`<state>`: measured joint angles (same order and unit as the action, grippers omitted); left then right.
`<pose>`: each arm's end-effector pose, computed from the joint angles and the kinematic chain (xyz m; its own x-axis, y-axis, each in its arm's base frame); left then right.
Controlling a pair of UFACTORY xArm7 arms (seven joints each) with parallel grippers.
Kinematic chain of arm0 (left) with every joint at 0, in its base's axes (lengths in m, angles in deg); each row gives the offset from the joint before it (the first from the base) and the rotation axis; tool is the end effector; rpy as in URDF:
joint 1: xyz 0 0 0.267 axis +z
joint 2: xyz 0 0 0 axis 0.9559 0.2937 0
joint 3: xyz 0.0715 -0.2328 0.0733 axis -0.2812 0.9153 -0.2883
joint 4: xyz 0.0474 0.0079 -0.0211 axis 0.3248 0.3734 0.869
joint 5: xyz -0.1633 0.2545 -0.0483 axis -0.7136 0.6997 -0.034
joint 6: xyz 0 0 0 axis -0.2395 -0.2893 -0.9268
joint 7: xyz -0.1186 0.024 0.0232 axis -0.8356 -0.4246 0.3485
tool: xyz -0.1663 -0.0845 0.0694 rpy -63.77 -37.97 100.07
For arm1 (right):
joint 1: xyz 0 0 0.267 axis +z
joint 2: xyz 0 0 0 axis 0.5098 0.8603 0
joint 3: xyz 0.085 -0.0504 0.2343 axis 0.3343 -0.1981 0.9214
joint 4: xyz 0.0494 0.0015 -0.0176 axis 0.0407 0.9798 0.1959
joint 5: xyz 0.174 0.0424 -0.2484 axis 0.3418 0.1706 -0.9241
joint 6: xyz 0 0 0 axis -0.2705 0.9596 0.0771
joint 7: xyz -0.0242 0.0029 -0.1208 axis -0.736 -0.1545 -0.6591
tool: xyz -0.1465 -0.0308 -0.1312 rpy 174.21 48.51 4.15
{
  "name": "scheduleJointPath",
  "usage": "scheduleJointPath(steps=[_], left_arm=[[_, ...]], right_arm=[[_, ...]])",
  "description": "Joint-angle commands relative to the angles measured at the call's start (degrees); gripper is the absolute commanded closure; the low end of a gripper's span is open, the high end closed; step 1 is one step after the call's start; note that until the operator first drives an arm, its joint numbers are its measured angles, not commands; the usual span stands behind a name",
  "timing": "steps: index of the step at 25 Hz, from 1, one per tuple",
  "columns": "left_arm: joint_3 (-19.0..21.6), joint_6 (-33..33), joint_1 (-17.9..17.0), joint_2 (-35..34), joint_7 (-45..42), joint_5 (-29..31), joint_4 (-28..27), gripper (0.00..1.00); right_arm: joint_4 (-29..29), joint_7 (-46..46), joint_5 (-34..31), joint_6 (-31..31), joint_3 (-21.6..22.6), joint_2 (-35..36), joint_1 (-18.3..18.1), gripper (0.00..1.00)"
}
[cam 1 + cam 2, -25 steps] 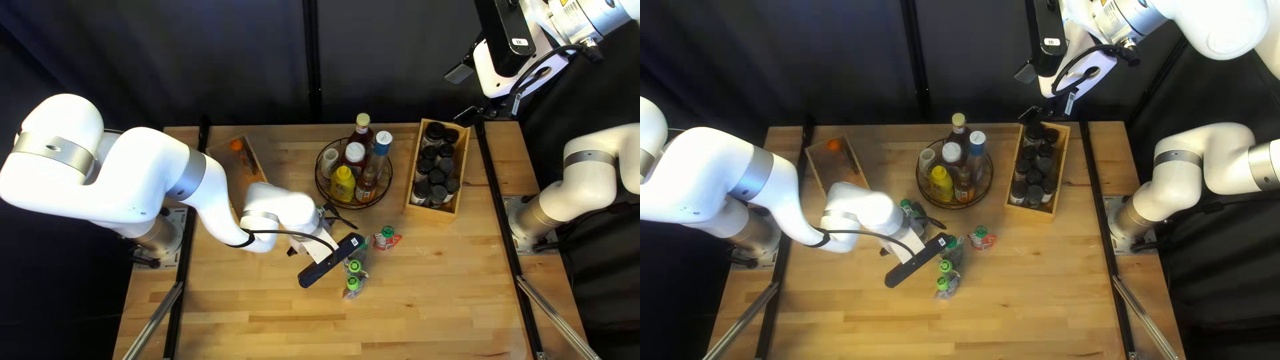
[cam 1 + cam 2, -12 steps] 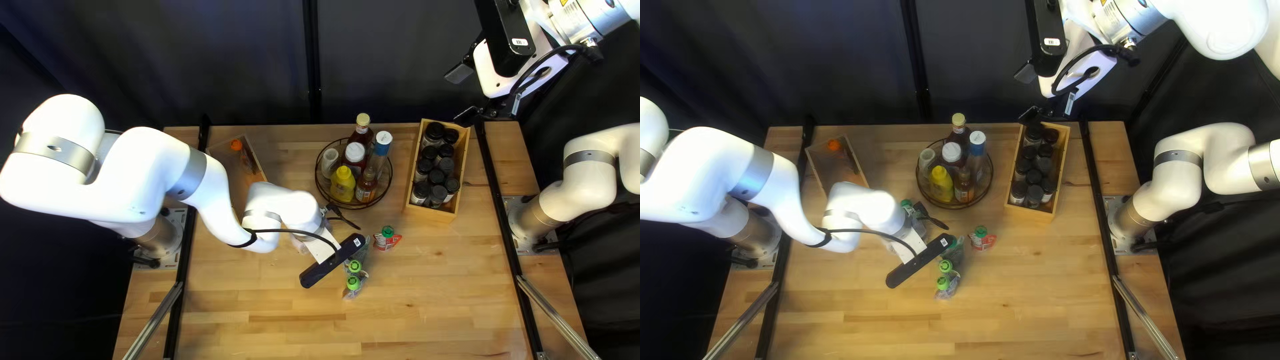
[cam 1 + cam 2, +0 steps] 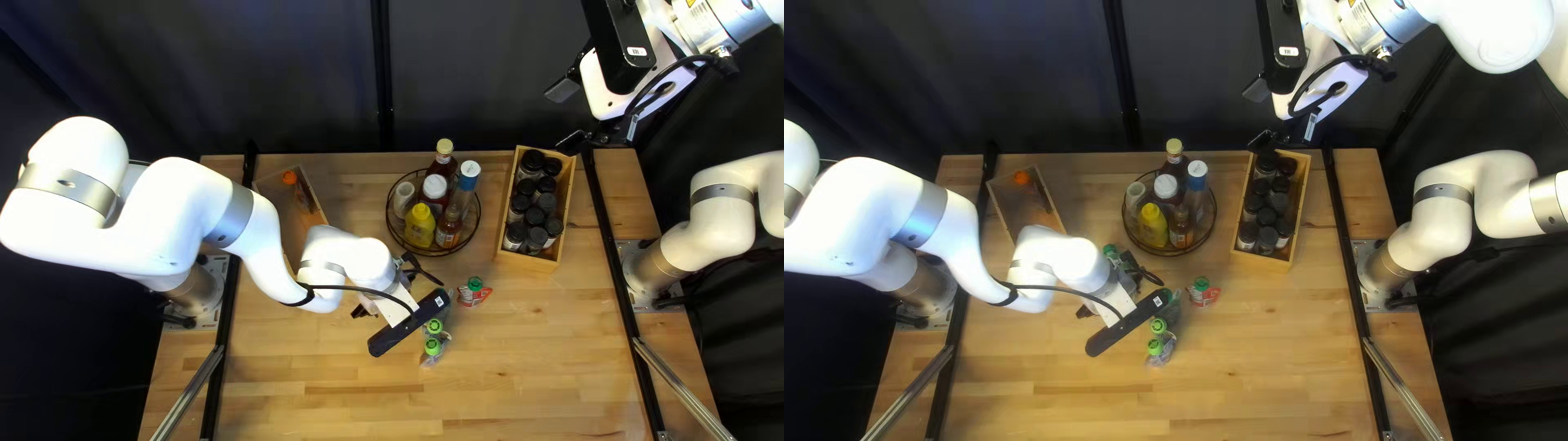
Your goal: Separate condiments, baby food and spices and place it in 3 different racks/containers
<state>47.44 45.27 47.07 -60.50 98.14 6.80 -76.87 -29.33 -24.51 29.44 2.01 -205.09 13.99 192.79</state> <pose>0.4304 -0.0482 0.0107 0.5509 -0.8344 0.0136 -0.8291 -0.5491 -0.1049 0.3807 -0.0350 0.4507 0.8324 0.0122 0.5540 0.0063 -0.9999 0.0125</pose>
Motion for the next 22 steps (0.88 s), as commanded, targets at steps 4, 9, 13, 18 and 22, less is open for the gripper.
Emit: scheduleJointPath(steps=[4, 9, 13, 18, 22], left_arm=[[0.1, 0.6, 0.1, 0.6, 0.0, -0.2, 0.0, 0.98], [-0.3, 0.1, -0.3, -0.1, -0.9, 0.6, 0.1, 1.0], [-1.0, -2.6, -1.7, -4.3, -4.5, 4.3, 1.2, 1.0], [-0.5, -9.3, -2.7, -11.0, -9.4, 9.8, 1.6, 1.0], [1.0, -17.2, -3.1, -16.5, -12.8, 13.9, 0.6, 1.0]], right_arm=[[0.0, 0.0, 0.0, 0.0, 0.0, 0.0, 0.0, 0.0], [0.0, 0.0, 0.0, 0.0, 0.0, 0.0, 0.0, 0.0], [0.0, 0.0, 0.0, 0.0, 0.0, 0.0, 0.0, 0.0], [0.0, 0.0, 0.0, 0.0, 0.0, 0.0, 0.0, 0.0], [0.0, 0.0, 0.0, 0.0, 0.0, 0.0, 0.0, 0.0]])
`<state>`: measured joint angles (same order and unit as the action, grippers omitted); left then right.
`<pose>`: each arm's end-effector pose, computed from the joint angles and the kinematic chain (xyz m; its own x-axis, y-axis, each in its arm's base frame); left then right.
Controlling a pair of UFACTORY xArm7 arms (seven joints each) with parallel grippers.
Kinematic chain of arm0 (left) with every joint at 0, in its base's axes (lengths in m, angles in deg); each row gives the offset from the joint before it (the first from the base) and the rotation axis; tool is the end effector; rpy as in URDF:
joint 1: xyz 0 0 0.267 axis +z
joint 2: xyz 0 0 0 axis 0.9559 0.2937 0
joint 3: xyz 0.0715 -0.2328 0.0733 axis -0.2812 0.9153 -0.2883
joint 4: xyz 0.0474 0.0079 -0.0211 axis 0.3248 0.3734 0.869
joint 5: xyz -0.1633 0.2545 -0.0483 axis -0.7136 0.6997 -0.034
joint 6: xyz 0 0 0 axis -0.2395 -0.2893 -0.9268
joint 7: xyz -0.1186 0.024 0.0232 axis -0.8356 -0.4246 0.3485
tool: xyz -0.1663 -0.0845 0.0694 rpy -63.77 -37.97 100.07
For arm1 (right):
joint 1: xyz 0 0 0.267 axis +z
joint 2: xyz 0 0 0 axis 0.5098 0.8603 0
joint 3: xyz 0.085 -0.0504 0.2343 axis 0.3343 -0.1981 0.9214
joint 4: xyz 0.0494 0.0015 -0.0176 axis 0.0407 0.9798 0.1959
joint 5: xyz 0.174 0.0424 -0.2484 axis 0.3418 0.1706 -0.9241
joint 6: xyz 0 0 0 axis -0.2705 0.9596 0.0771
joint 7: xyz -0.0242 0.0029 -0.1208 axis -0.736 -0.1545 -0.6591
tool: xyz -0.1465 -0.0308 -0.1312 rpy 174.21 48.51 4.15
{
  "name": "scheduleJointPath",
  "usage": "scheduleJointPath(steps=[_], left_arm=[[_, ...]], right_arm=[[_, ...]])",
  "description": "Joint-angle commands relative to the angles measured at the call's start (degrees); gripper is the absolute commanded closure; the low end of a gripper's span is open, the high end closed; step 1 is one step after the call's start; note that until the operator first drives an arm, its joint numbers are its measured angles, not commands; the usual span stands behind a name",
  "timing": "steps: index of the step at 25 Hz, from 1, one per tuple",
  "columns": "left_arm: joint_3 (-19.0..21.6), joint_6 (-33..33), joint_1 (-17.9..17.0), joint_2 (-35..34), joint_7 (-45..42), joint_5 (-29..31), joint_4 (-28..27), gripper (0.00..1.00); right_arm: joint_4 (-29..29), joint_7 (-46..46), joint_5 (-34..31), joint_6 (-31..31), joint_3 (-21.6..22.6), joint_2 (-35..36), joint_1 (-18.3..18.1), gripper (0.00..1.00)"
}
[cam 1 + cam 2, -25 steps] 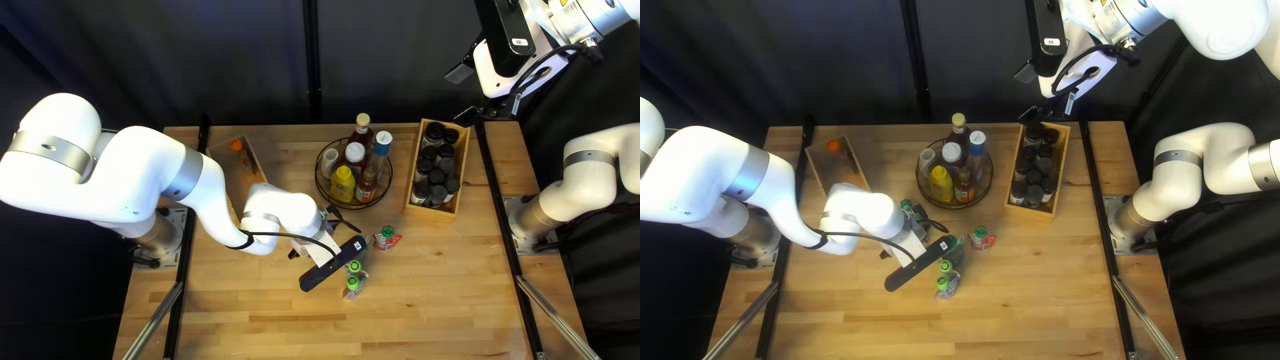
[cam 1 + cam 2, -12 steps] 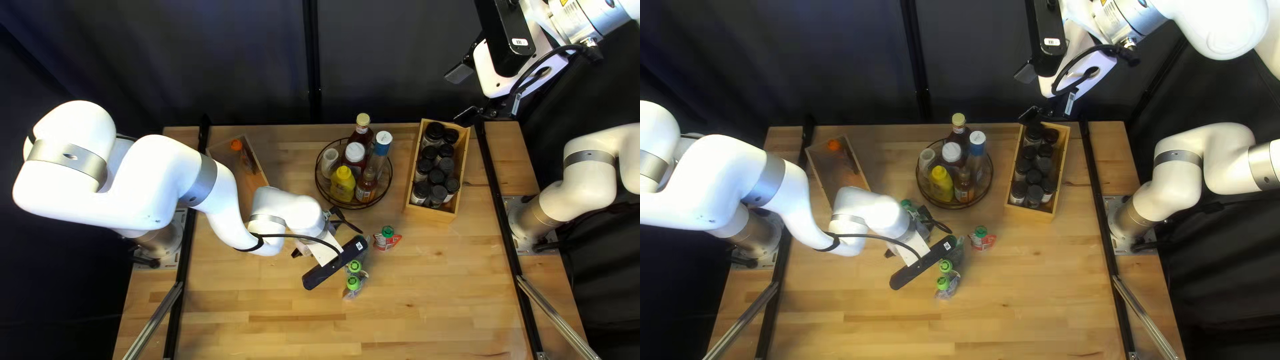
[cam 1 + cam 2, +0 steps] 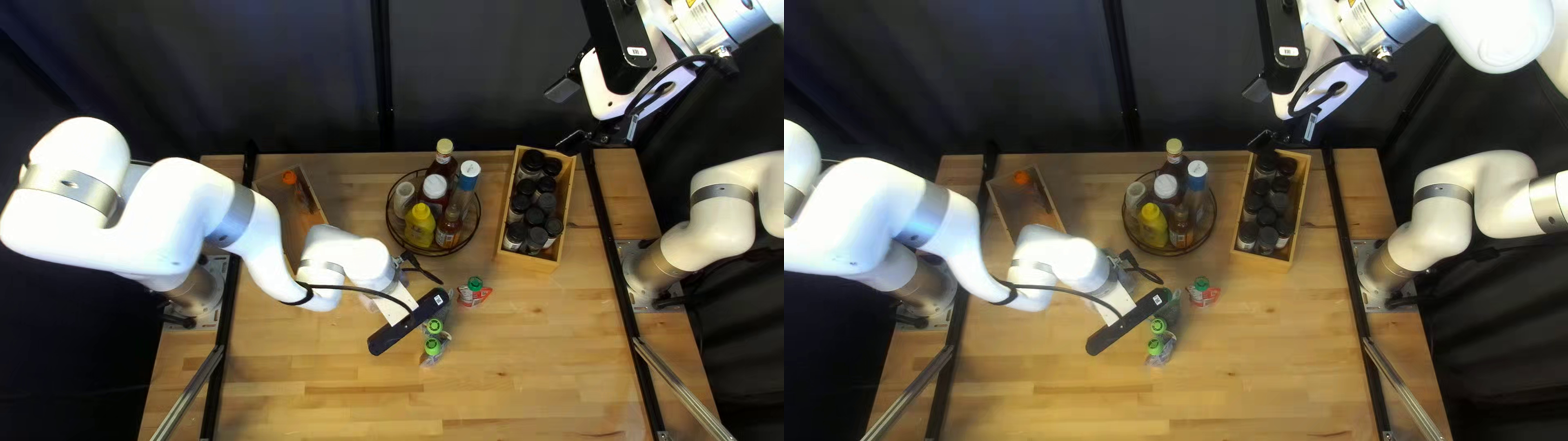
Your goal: Separate condiments, baby food and spices and place it in 3 different racks/containers
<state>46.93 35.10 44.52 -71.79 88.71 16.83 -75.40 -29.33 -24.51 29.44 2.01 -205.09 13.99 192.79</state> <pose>0.4110 -0.0520 0.0646 0.5556 -0.8311 -0.0231 -0.8259 -0.5485 -0.1302 0.3807 -0.0350 0.4507 0.8324 0.0122 0.5540 0.0063 -0.9999 0.0125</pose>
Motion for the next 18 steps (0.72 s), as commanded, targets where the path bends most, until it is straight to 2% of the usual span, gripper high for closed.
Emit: scheduleJointPath(steps=[1, 4, 10, 18], left_arm=[[2.3, -10.0, -0.7, -7.3, -4.5, 5.2, -1.2, 1.0], [3.8, -16.2, -0.6, -12.0, -6.3, 7.7, -0.8, 1.0], [4.6, -22.0, -0.3, -18.8, -6.5, 9.3, 3.4, 1.0], [1.7, -26.0, 0.8, -23.3, 1.3, 9.2, 9.6, 1.0]], right_arm=[[0.0, 0.0, 0.0, 0.0, 0.0, 0.0, 0.0, 0.0], [0.0, 0.0, 0.0, 0.0, 0.0, 0.0, 0.0, 0.0], [0.0, 0.0, 0.0, 0.0, 0.0, 0.0, 0.0, 0.0], [0.0, 0.0, 0.0, 0.0, 0.0, 0.0, 0.0, 0.0]])
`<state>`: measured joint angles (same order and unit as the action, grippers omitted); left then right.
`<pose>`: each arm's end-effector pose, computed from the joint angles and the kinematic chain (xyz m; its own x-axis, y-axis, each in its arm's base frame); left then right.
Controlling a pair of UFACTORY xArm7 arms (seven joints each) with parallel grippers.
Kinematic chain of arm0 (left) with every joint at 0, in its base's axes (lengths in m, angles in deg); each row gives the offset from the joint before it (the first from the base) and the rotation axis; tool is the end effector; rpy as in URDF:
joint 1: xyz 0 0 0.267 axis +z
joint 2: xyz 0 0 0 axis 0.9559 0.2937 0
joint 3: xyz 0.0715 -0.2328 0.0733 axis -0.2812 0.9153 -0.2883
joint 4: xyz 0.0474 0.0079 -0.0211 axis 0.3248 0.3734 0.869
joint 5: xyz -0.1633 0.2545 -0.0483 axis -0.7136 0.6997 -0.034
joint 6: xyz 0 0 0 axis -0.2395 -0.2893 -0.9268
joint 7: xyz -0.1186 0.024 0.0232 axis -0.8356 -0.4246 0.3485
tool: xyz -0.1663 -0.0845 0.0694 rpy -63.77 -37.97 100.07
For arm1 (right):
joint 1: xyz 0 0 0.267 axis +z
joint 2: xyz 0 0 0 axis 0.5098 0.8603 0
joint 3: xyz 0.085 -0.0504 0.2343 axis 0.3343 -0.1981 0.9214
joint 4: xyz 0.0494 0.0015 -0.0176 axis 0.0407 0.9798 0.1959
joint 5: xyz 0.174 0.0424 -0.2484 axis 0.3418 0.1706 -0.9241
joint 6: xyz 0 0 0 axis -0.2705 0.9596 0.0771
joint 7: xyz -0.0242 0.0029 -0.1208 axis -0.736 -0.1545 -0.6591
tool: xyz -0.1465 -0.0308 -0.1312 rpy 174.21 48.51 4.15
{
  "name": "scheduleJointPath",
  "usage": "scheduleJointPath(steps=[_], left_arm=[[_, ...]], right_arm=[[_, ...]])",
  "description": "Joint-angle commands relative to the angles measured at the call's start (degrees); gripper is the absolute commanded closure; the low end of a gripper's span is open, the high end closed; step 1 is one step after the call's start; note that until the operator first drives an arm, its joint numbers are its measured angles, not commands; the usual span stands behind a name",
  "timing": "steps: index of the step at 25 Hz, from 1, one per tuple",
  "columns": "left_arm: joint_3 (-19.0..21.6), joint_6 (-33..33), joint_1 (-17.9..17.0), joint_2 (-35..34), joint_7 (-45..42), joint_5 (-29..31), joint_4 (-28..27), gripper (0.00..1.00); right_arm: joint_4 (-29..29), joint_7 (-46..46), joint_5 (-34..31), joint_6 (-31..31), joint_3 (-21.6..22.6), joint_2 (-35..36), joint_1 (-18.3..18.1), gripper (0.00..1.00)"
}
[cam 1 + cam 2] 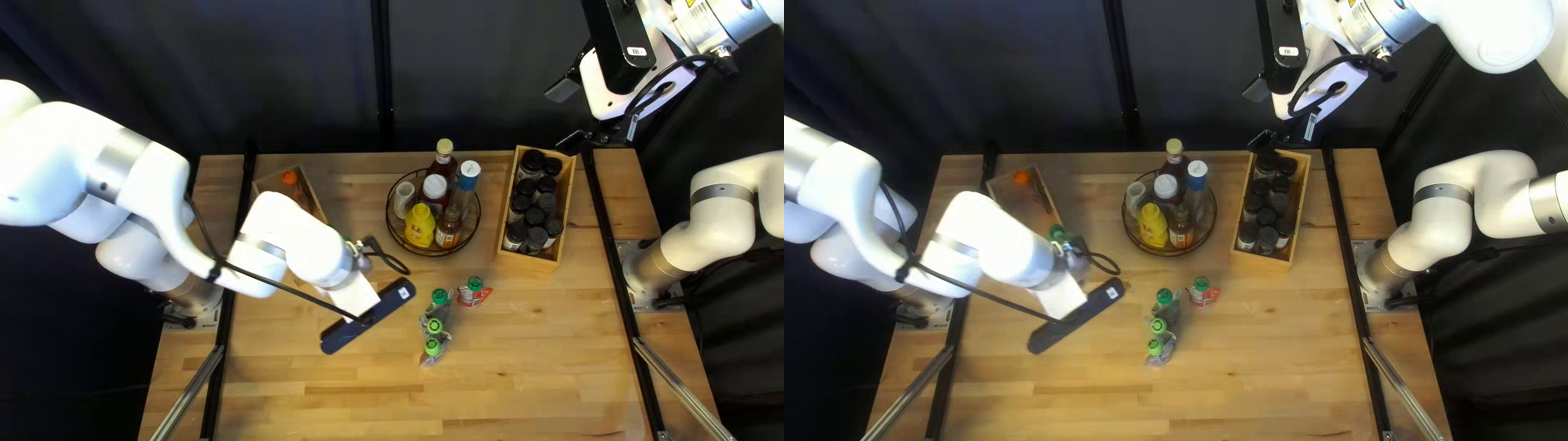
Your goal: Separate condiments, baby food and spices and place it in 3 different racks/containers
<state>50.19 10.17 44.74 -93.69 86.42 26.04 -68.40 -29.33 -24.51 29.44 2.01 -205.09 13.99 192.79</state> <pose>0.3066 -0.0150 0.1263 0.4885 -0.8486 -0.2029 -0.8716 -0.4853 -0.0691 0.3807 -0.0350 0.4507 0.8324 0.0122 0.5540 0.0063 -0.9999 0.0125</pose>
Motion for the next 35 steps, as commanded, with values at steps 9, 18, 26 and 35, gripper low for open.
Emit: scheduleJointPath(steps=[9, 18, 26, 35], left_arm=[[-6.5, -0.3, 4.4, -4.1, 9.4, 2.7, 9.2, 1.0], [-10.4, 1.5, 7.9, -2.1, 11.9, 5.6, 11.5, 1.0], [-13.3, 3.8, 9.7, 0.8, 13.5, 6.8, 12.5, 0.47], [-7.0, -0.8, 3.7, 2.0, 6.0, -1.2, 5.1, 0.0]], right_arm=[[0.0, 0.0, 0.0, 0.0, 0.0, 0.0, 0.0, 0.0], [0.0, 0.0, 0.0, 0.0, 0.0, 0.0, 0.0, 0.0], [0.0, 0.0, 0.0, 0.0, 0.0, 0.0, 0.0, 0.0], [0.0, 0.0, 0.0, 0.0, 0.0, 0.0, 0.0, 0.0]])
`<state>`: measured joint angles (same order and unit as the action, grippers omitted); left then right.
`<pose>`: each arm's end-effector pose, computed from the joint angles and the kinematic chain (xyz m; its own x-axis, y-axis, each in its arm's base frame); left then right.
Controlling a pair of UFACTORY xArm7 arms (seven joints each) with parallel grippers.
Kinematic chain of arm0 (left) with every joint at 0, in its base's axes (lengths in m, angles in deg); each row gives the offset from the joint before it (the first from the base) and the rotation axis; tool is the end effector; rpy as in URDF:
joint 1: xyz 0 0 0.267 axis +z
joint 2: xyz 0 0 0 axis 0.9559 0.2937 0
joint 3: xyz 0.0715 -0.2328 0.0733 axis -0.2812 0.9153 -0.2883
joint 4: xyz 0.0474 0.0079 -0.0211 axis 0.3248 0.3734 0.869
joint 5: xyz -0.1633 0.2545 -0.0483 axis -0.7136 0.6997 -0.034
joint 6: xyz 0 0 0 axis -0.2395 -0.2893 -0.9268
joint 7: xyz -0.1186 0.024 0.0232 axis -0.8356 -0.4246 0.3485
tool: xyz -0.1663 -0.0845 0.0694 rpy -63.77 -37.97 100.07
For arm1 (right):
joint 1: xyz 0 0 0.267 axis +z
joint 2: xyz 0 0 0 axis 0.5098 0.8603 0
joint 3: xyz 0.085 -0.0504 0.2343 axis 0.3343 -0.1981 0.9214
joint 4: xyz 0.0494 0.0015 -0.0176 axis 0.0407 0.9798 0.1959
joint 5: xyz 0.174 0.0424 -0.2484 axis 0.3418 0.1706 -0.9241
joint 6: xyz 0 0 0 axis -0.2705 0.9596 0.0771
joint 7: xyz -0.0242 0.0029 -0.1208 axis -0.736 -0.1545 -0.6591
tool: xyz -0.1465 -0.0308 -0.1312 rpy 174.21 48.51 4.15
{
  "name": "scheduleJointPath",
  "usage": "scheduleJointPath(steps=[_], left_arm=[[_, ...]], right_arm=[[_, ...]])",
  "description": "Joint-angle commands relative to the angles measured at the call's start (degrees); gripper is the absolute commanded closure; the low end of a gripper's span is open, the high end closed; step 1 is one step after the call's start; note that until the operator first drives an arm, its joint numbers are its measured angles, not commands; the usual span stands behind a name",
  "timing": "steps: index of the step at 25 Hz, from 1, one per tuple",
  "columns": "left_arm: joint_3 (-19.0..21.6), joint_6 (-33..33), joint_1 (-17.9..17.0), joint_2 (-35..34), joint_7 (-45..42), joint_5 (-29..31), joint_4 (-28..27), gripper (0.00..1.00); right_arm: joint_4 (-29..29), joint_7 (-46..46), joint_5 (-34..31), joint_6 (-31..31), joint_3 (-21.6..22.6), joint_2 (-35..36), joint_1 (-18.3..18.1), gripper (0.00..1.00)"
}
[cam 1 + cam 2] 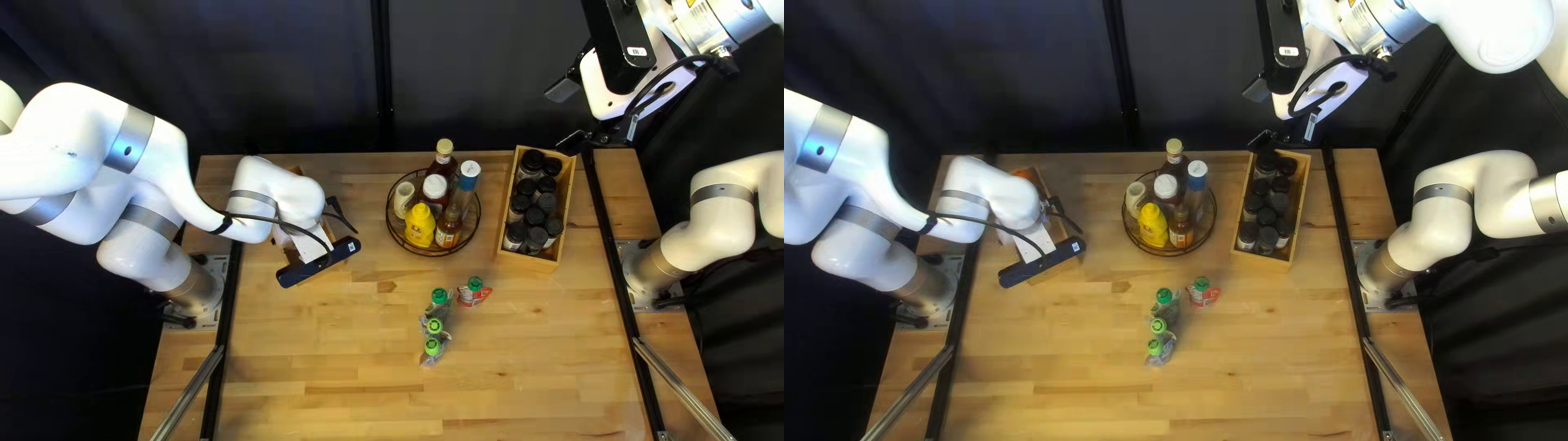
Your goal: Separate condiments, baby food and spices and place it in 3 different racks/containers
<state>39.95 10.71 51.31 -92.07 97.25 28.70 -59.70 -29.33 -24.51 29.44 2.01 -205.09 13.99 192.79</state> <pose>0.2320 0.0649 0.0677 0.4762 -0.8297 -0.2911 -0.8383 -0.5283 0.1347 0.3807 -0.0350 0.4507 0.8324 0.0122 0.5540 0.0063 -0.9999 0.0125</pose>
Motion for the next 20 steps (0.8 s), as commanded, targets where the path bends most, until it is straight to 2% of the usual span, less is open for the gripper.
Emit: scheduleJointPath(steps=[1, 5, 10, 16, 20], left_arm=[[4.4, -1.2, -3.8, 0.8, -7.5, -5.4, -5.0, 0.0], [7.5, 3.3, -6.0, 1.0, -16.5, -9.6, -7.4, 0.0], [9.3, 8.6, -8.2, 2.4, -21.5, -13.4, -11.0, 0.0], [9.6, 14.1, -7.8, 5.7, -26.0, -13.2, -15.8, 0.0], [8.7, 17.7, -7.4, 10.2, -30.6, -16.7, -20.2, 0.0]], right_arm=[[0.0, 0.0, 0.0, 0.0, 0.0, 0.0, 0.0, 0.0], [0.0, 0.0, 0.0, 0.0, 0.0, 0.0, 0.0, 0.0], [0.0, 0.0, 0.0, 0.0, 0.0, 0.0, 0.0, 0.0], [0.0, 0.0, 0.0, 0.0, 0.0, 0.0, 0.0, 0.0], [0.0, 0.0, 0.0, 0.0, 0.0, 0.0, 0.0, 0.0]])
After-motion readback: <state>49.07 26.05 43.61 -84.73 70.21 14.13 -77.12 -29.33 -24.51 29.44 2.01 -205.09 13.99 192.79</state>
